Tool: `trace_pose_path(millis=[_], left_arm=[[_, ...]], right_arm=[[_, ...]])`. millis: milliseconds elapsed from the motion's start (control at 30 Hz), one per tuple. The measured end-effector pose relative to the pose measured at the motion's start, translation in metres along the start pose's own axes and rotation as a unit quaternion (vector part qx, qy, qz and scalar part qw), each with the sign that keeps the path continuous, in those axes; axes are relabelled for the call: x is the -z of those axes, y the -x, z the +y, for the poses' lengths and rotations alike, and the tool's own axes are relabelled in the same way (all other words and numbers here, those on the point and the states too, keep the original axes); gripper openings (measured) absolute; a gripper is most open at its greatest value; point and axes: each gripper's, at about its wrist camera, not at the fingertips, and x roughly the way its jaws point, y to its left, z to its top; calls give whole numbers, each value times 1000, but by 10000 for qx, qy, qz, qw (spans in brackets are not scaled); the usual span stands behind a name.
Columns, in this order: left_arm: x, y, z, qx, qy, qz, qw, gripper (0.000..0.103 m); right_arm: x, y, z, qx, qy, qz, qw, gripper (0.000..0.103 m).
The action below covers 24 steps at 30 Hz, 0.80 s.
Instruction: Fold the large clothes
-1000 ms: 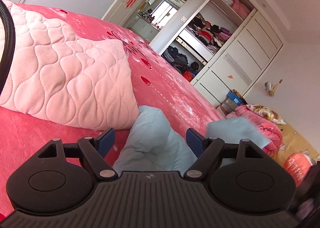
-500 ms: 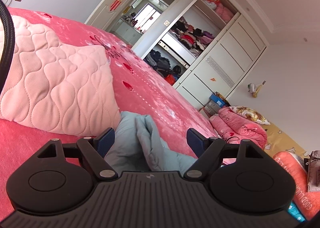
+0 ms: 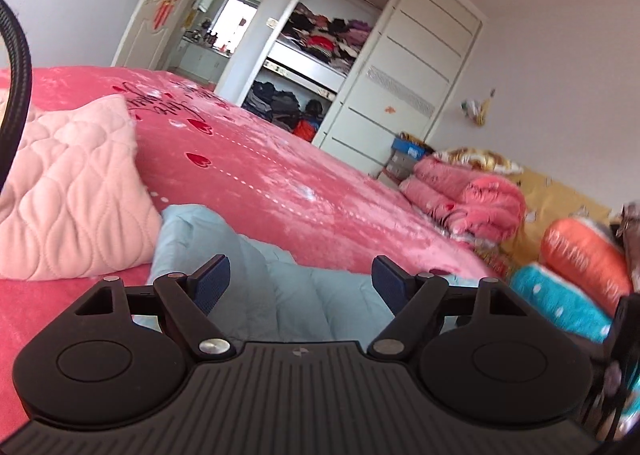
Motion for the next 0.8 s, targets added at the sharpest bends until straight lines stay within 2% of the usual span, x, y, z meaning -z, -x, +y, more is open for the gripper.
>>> trace_pose_path(millis=[67,200,367,533,800], left_arm=[[1,-15,-7,-127,-260,165,9994,94],[8,-49,-10,-597,-722,577,9939,89],[17,-82,5,-1053,-818,992,9861,80],[24,-100,11,-1305,-1069,1071,9798,82],[27,-106,16,-1394,-1049,1170,9777,81]], right_arm=[[0,-13,-24,12,-312,99,9995,42],[7,-38,-54,36,-813,302,9962,39],[24,-61,-74,118,-1125,688,9912,28],[40,-79,-71,143,-1031,880,9907,27],[53,-83,-71,133,-1108,863,9900,27]])
